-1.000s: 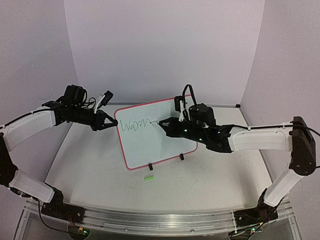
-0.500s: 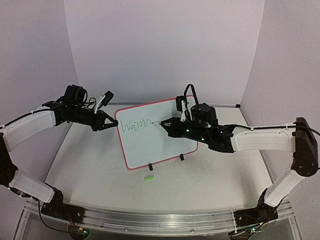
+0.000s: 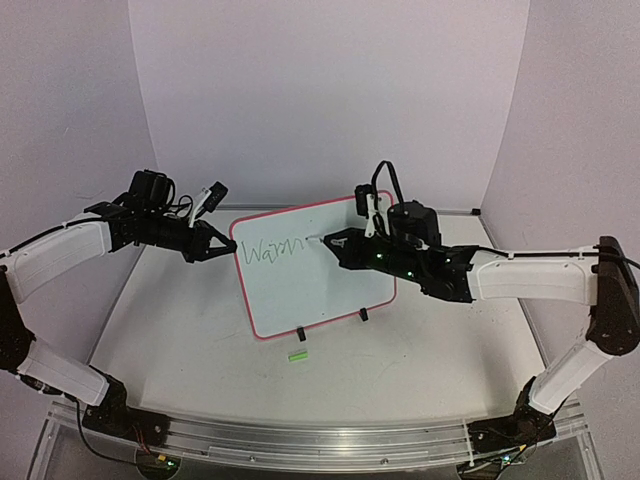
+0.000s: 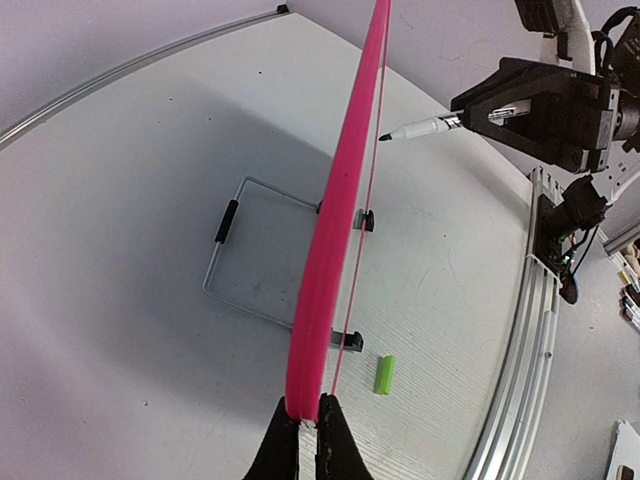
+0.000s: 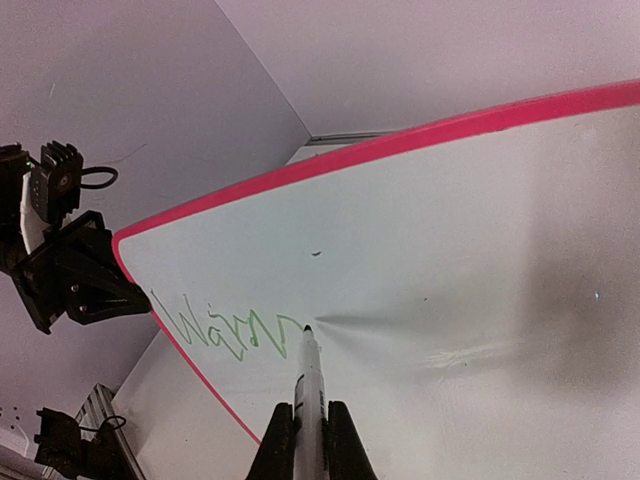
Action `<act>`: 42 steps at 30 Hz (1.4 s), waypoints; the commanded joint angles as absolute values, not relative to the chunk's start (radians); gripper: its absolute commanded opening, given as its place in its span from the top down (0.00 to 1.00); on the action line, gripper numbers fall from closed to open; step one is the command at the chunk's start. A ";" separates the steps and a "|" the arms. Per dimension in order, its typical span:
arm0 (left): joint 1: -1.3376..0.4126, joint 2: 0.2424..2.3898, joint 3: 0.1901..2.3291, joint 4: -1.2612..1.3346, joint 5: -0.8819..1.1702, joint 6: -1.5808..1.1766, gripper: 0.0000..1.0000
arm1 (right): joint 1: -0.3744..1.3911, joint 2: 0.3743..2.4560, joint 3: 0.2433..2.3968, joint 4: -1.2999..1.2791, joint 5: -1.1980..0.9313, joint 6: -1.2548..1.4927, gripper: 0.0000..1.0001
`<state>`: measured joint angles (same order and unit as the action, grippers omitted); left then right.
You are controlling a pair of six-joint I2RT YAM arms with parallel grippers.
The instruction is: Write a sentence on the whiteboard
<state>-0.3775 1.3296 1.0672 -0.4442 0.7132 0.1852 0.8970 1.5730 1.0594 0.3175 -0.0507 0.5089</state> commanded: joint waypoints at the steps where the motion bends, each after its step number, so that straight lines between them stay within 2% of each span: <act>1: -0.403 1.352 1.077 -0.487 0.689 0.218 1.00 | 0.894 1.599 1.113 0.324 -0.057 0.491 1.00; 12: -0.403 1.353 1.078 -0.489 0.689 0.218 1.00 | 0.894 1.613 1.119 0.324 -0.022 0.496 1.00; 24: -0.404 1.348 1.078 -0.490 0.688 0.218 1.00 | 0.894 1.536 1.055 0.324 0.094 0.507 1.00; 42: -0.405 1.344 1.078 -0.492 0.684 0.218 1.00 | 0.894 1.523 1.088 0.327 -0.050 0.492 1.00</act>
